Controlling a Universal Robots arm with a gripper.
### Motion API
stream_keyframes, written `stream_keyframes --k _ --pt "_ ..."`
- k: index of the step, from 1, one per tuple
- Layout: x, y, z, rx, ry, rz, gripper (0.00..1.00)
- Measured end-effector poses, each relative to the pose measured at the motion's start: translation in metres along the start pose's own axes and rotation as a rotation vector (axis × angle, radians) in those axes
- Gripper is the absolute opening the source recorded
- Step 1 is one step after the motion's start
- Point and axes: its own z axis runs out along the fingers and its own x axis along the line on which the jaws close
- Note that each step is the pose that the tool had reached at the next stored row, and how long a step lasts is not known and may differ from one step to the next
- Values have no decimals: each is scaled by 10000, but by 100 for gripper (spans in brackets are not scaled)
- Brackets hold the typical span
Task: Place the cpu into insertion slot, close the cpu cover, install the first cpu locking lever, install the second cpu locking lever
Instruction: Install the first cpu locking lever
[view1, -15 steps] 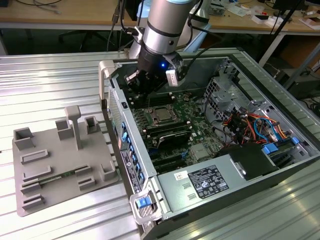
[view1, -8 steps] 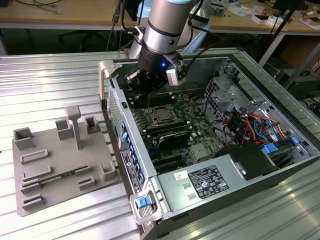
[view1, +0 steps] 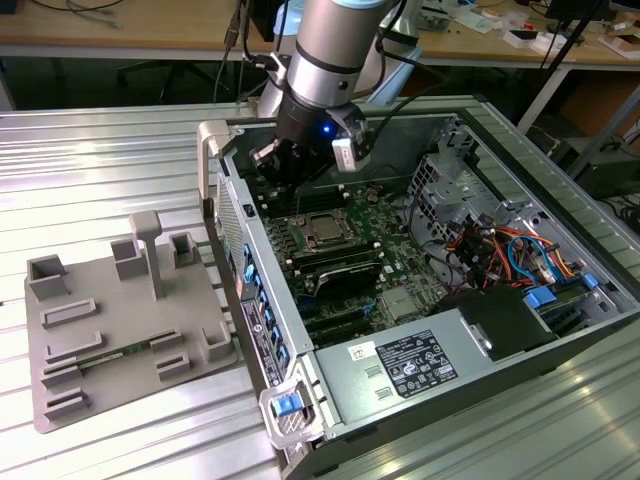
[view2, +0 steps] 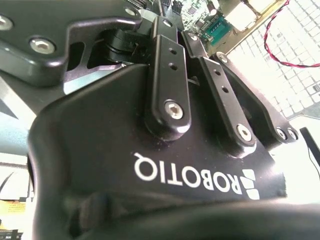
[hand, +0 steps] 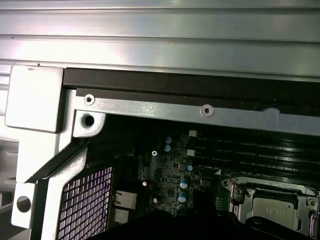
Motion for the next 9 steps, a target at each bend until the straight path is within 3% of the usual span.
stream_keyframes --k 9 --pt "-13 34 10 0 0 -2 11"
